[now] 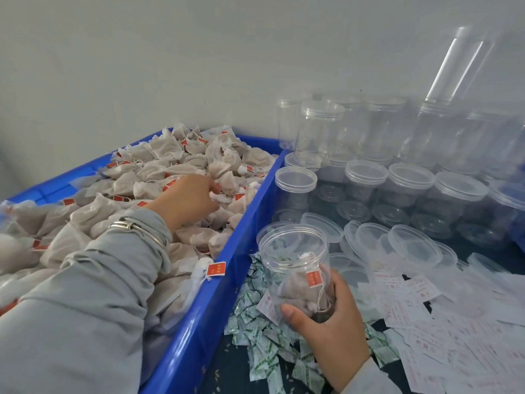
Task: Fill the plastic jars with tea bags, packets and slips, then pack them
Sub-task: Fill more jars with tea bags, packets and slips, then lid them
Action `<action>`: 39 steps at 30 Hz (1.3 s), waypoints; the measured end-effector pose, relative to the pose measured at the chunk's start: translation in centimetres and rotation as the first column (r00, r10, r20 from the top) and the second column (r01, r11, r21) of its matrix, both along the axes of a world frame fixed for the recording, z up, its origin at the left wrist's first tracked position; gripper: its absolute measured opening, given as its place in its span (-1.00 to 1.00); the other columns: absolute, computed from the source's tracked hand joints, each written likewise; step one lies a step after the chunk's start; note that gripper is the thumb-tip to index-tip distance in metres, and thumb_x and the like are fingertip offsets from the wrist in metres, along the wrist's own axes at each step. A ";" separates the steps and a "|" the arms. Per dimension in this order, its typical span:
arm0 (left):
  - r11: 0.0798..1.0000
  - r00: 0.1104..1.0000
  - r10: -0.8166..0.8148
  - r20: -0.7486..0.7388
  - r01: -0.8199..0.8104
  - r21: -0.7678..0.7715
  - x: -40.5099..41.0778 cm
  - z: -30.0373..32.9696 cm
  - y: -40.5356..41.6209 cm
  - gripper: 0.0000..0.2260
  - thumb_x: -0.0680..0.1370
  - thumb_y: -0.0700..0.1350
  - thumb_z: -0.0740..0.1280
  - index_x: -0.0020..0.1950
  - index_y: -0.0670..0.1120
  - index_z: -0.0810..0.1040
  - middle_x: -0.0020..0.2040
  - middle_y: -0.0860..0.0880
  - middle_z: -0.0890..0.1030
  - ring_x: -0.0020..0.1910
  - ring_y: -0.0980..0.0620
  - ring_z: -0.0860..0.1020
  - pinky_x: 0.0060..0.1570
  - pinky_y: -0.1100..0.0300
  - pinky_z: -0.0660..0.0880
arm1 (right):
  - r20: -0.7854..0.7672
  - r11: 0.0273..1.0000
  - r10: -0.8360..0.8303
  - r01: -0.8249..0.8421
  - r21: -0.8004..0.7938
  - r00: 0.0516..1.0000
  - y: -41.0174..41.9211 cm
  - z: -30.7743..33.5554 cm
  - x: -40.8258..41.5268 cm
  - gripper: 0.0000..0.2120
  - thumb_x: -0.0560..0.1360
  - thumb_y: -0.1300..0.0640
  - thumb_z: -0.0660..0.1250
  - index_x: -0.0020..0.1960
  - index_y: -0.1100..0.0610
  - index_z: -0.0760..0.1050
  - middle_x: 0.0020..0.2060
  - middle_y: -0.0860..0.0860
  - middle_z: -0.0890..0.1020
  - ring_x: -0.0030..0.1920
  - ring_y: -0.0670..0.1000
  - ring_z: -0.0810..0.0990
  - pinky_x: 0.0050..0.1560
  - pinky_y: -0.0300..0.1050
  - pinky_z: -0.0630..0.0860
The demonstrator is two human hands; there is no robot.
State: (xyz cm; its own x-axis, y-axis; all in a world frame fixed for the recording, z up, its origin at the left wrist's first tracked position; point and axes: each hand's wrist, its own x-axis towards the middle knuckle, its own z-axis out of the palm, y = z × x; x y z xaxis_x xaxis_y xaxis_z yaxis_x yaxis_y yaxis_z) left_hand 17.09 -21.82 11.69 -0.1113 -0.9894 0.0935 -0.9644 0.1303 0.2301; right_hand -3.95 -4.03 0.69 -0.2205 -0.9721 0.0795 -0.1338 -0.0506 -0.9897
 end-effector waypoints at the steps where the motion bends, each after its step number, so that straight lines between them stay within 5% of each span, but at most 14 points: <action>1: 0.999 0.999 0.002 0.037 -0.003 0.040 0.0 -0.4 -0.1 -0.65 0.50 -0.14 0.32 0.28 -0.02 0.49 0.06 -0.03 0.52 0.01 0.00 0.46 -0.09 0.20 0.34 | -0.003 1.000 -0.003 0.003 0.000 1.000 0.0 0.0 0.0 -0.09 -0.02 -0.24 0.53 0.29 -0.14 0.36 0.10 -0.17 0.58 0.10 -0.15 0.58 0.20 0.00 0.53; 5: 0.986 0.972 -0.048 0.230 0.009 0.168 0.2 -1.7 -0.3 -0.65 0.52 -0.16 0.28 0.31 0.00 0.47 0.28 -0.06 0.49 0.19 -0.04 0.47 -0.03 0.24 0.34 | -0.007 1.000 -0.004 0.004 0.004 1.000 0.0 0.0 0.0 -0.09 -0.02 -0.24 0.53 0.29 -0.14 0.36 0.10 -0.15 0.58 0.10 -0.14 0.59 0.19 0.01 0.53; 8: 0.987 0.973 -0.021 0.232 -0.017 0.158 0.3 -1.8 -0.5 -0.63 0.51 -0.15 0.31 0.33 -0.01 0.46 0.28 -0.07 0.48 0.20 -0.05 0.47 0.01 0.23 0.36 | 0.012 1.000 0.003 -0.003 0.007 1.000 0.0 0.1 0.0 -0.04 -0.03 -0.23 0.55 0.33 -0.08 0.35 0.13 -0.14 0.58 0.12 -0.12 0.59 0.21 0.02 0.52; 17: 0.994 0.976 -0.007 0.216 -0.015 0.104 0.2 -1.0 -0.4 -0.78 0.50 -0.12 0.35 0.12 -0.12 0.61 -0.04 -0.05 0.58 -0.09 -0.01 0.51 -0.09 0.20 0.45 | -0.010 1.000 0.008 -0.008 0.005 1.000 -0.1 0.0 -0.1 -0.06 -0.02 -0.23 0.54 0.32 -0.09 0.36 0.12 -0.13 0.58 0.12 -0.11 0.59 0.20 0.04 0.53; 20: 1.000 0.997 0.009 0.072 -0.009 -0.006 0.1 -0.1 -0.3 -0.81 0.52 -0.04 0.33 0.01 -0.14 0.59 -0.08 -0.07 0.58 -0.08 -0.06 0.52 -0.13 0.13 0.45 | -0.001 1.000 0.018 -0.018 0.004 1.000 0.0 0.0 -0.1 -0.07 -0.01 -0.22 0.56 0.31 -0.09 0.36 0.12 -0.11 0.58 0.12 -0.07 0.59 0.20 0.07 0.53; 23: 0.996 0.966 -0.010 -0.257 -0.012 -0.086 -0.8 1.0 0.2 -0.75 0.52 -0.01 0.34 -0.17 -0.20 0.52 -0.29 -0.05 0.49 -0.31 -0.02 0.46 -0.37 0.16 0.32 | 0.002 1.000 0.030 -0.030 0.008 1.000 -0.1 0.0 -0.1 -0.10 0.00 -0.20 0.57 0.30 -0.11 0.37 0.12 -0.09 0.59 0.13 -0.04 0.60 0.19 0.08 0.53; 26: 0.999 0.798 -0.037 -0.601 0.024 -0.029 -2.0 2.1 1.4 -0.76 0.51 -0.01 0.36 -0.18 -0.19 0.55 -0.33 -0.02 0.51 -0.46 0.11 0.44 -0.48 0.30 0.36 | -0.018 0.999 0.033 -0.033 -0.001 0.999 -0.1 0.0 -0.1 -0.15 0.01 -0.20 0.55 0.26 -0.14 0.37 0.10 -0.12 0.59 0.10 -0.10 0.60 0.17 0.01 0.54; 29: 0.979 0.659 -0.084 -0.747 0.193 0.060 -3.1 2.6 2.8 -0.79 0.50 -0.03 0.38 -0.05 -0.19 0.61 -0.18 -0.10 0.59 -0.27 0.04 0.51 -0.22 0.23 0.47 | -0.032 0.999 0.036 -0.036 0.003 0.999 -0.1 0.1 -0.1 -0.15 0.01 -0.20 0.54 0.27 -0.14 0.36 0.10 -0.12 0.58 0.09 -0.13 0.59 0.16 -0.06 0.54; 32: 0.932 0.601 -0.156 -0.784 0.353 0.086 -4.3 2.9 4.4 -0.89 0.45 -0.06 0.41 -0.14 -0.09 0.65 -0.24 -0.05 0.61 -0.25 0.07 0.51 -0.20 0.23 0.48 | -0.035 0.999 0.035 -0.035 -0.010 0.999 -0.1 0.0 -0.2 -0.23 0.04 -0.14 0.56 0.21 -0.16 0.39 0.06 -0.13 0.60 0.05 -0.16 0.61 0.05 -0.25 0.56; 36: 0.884 0.697 -0.321 -0.642 0.464 0.061 -5.4 2.9 6.4 -0.94 0.40 -0.02 0.44 -0.29 0.06 0.65 -0.34 0.09 0.63 -0.38 0.21 0.53 -0.39 0.41 0.45 | -0.045 0.999 0.029 -0.030 -0.012 0.999 -0.1 -0.1 -0.2 -0.21 0.02 -0.17 0.55 0.22 -0.15 0.39 0.06 -0.13 0.60 0.05 -0.14 0.61 0.09 -0.11 0.56; 39: 0.849 0.753 -0.390 -0.530 0.516 0.109 -5.8 2.5 7.0 -0.95 0.39 0.00 0.46 -0.21 0.06 0.66 -0.26 0.06 0.67 -0.29 0.18 0.59 -0.24 0.33 0.50 | -0.059 0.999 0.016 -0.018 -0.033 0.998 -0.2 -0.1 -0.1 -0.21 0.01 -0.18 0.55 0.20 -0.16 0.39 0.06 -0.13 0.60 0.06 -0.16 0.60 0.08 -0.16 0.55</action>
